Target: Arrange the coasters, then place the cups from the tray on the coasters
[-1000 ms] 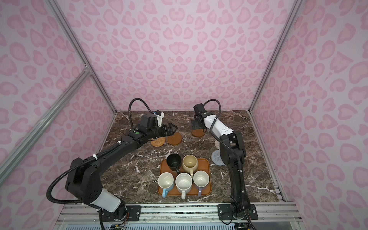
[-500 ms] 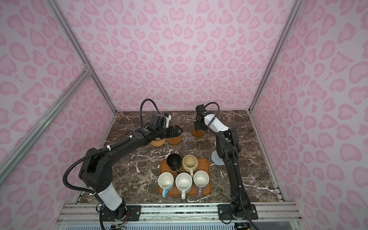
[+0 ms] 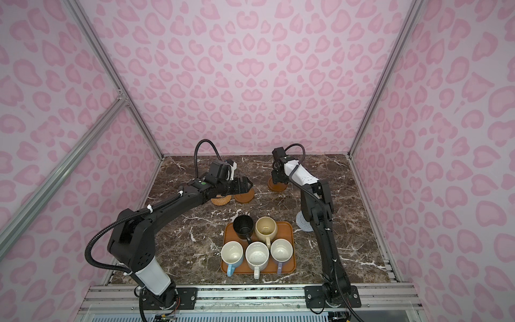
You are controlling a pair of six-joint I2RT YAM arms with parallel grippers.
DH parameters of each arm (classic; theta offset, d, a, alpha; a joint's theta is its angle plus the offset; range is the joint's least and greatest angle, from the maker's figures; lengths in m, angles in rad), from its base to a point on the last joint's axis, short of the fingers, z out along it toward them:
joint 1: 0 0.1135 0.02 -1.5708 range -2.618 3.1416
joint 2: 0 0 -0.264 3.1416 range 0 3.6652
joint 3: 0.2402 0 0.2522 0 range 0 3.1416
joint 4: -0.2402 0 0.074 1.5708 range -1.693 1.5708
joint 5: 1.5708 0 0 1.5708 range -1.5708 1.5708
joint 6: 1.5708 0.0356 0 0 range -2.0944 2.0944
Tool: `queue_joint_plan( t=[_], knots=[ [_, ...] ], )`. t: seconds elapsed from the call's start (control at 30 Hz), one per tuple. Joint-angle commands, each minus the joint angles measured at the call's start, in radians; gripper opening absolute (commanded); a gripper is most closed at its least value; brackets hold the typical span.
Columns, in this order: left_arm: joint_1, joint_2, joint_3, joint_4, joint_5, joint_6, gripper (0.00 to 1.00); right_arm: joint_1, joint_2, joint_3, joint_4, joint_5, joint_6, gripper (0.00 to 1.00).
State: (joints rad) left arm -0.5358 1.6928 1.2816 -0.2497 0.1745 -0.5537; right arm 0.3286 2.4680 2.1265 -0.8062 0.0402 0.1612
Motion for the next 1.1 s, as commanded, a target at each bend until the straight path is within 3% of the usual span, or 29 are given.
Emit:
queue_joint_plan(
  t=[0.0, 0.7, 1.07],
  knots=[
    [0.000, -0.040, -0.024, -0.008, -0.025, 0.021, 0.97, 0.015, 0.034, -0.023, -0.102, 0.044, -0.031, 0.64],
    [0.013, -0.088, -0.071, -0.013, -0.008, 0.028, 0.97, 0.094, 0.001, -0.059, -0.122, 0.024, -0.035, 0.56],
    [0.013, -0.137, -0.103, -0.020, -0.015, 0.032, 0.97, 0.147, -0.093, -0.208, -0.086, 0.001, -0.012, 0.55]
  ],
)
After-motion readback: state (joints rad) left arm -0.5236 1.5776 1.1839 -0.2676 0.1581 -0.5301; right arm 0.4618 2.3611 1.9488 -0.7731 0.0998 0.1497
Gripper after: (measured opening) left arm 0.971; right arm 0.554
